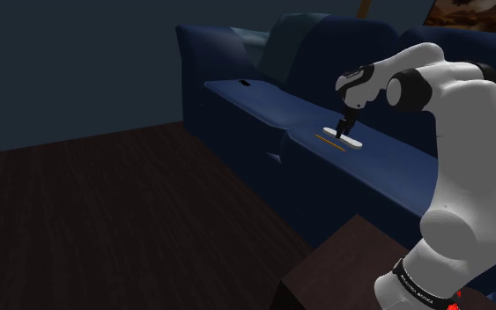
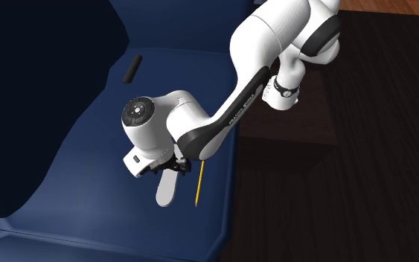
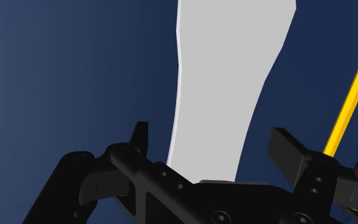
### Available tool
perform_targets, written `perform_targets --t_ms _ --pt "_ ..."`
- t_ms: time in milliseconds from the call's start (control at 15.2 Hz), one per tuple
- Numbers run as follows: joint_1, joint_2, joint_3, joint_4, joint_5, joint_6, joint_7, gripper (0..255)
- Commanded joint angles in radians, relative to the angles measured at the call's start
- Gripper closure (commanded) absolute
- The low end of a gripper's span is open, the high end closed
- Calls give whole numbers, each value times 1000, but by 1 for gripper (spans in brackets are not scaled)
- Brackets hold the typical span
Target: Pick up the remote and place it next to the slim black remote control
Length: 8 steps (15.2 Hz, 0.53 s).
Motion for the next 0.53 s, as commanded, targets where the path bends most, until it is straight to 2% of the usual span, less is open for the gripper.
perform_targets --t_ms 0,330,396,462 --pt "0 2 1 0 1 3 -1 0" --pt "0 2 1 0 1 3 -1 0" --pt "0 2 1 0 1 3 -1 255" --pt "0 2 1 0 1 3 -1 255"
